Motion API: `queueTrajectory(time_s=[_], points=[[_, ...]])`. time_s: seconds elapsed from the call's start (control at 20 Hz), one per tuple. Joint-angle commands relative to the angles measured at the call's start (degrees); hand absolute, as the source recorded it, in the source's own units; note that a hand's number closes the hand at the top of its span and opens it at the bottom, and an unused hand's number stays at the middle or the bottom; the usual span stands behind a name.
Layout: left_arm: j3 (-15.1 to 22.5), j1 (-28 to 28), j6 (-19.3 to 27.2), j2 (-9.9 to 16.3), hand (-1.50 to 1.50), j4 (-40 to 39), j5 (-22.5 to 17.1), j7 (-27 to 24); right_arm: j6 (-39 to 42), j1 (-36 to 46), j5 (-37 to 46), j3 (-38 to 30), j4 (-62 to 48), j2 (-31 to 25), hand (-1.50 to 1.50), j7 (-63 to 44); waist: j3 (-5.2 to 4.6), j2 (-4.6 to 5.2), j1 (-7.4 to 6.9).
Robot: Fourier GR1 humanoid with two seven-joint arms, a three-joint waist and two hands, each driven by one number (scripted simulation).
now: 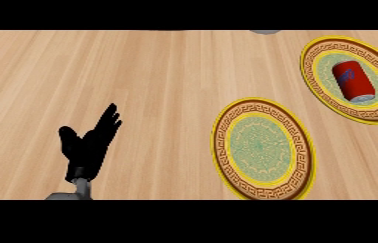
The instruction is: Pick the can from the plate and place it in the plate
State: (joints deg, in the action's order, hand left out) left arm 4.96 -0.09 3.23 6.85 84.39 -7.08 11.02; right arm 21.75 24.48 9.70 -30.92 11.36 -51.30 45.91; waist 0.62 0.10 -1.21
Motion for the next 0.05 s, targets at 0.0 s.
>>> queueTrajectory(time_s=[0.0], points=[[-2.3,-0.7,-2.6,1.4,0.00,-6.1,-1.5,-0.6,2.4,-1.1,0.5,1.1,0.4,1.2,-1.50,3.6,-0.45,0.32,0.47]])
